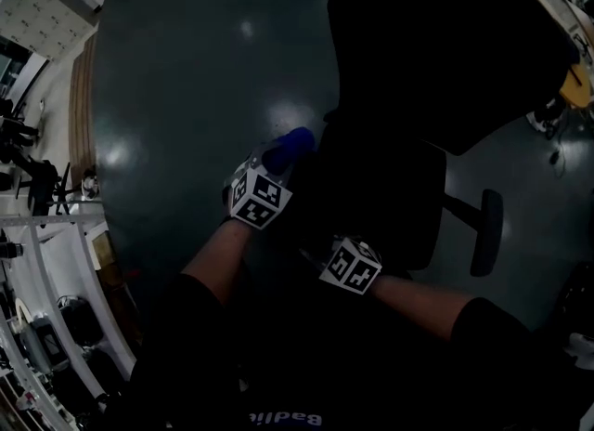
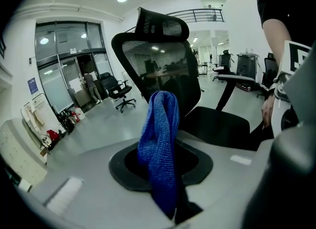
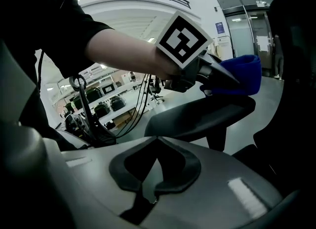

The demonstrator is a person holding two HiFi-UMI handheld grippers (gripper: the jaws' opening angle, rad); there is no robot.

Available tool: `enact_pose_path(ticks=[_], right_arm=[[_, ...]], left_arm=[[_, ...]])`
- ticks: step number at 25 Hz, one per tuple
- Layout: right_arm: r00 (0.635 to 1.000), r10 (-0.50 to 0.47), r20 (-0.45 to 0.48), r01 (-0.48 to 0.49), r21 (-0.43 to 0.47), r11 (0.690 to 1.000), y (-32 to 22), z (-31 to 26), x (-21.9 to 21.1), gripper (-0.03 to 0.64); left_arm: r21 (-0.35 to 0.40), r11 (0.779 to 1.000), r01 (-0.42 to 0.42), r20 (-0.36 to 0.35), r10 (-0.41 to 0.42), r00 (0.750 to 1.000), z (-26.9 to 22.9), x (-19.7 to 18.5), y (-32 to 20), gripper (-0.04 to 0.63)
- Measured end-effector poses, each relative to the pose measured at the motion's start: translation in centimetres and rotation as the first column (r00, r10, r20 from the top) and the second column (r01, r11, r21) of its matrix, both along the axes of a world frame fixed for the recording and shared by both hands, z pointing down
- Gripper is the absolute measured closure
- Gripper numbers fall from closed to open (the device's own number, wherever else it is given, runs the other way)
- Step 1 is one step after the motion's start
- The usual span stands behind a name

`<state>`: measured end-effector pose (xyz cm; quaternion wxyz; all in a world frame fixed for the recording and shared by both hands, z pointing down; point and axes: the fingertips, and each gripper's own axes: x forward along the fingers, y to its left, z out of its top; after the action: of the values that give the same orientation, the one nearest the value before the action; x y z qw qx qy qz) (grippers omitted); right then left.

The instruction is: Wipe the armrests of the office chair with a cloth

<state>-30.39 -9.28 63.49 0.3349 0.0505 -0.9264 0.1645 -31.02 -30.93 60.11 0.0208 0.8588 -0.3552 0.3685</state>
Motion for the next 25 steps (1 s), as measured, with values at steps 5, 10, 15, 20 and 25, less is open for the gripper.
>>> enact_pose_path(ticks=[5,10,15,20,25], right_arm=[[1.0,-0.003,0.016,0.003,-0.013,1.0,0.2,0.0,-0.3,0.612],[1.0,-0.007,0.024,0.007,-0.013,1.0,0.2,0.2,-0.2,0.611],[1.0,-0.016,0.02,0.016,-0.014,1.0,0.4,0.2,-0.1,0.611],[1.0,-0.009,0.018,0.009,-0.017,1.0,0.5,0.4,-0.2,0.611],[1.0,-0.015,0.012,0.015,-0.013,1.0,0.3,0.6,-0.4,0.611]], left_arm=[[-0.006,1.0,-0.001,0.0,0.001,1.0,-0.2,-0.1,0.8,0.492],[-0.008,1.0,-0.004,-0.004,0.004,1.0,-0.3,0.1,2.2,0.492],[-0.014,1.0,0.002,-0.013,-0.002,1.0,-0.3,0.3,4.5,0.492],[-0.027,1.0,0.012,-0.026,-0.013,1.0,-0.3,0.2,7.3,0.492],[-0.036,0.998,0.053,-0.042,-0.055,0.998,-0.3,-0.9,10.1,0.492]])
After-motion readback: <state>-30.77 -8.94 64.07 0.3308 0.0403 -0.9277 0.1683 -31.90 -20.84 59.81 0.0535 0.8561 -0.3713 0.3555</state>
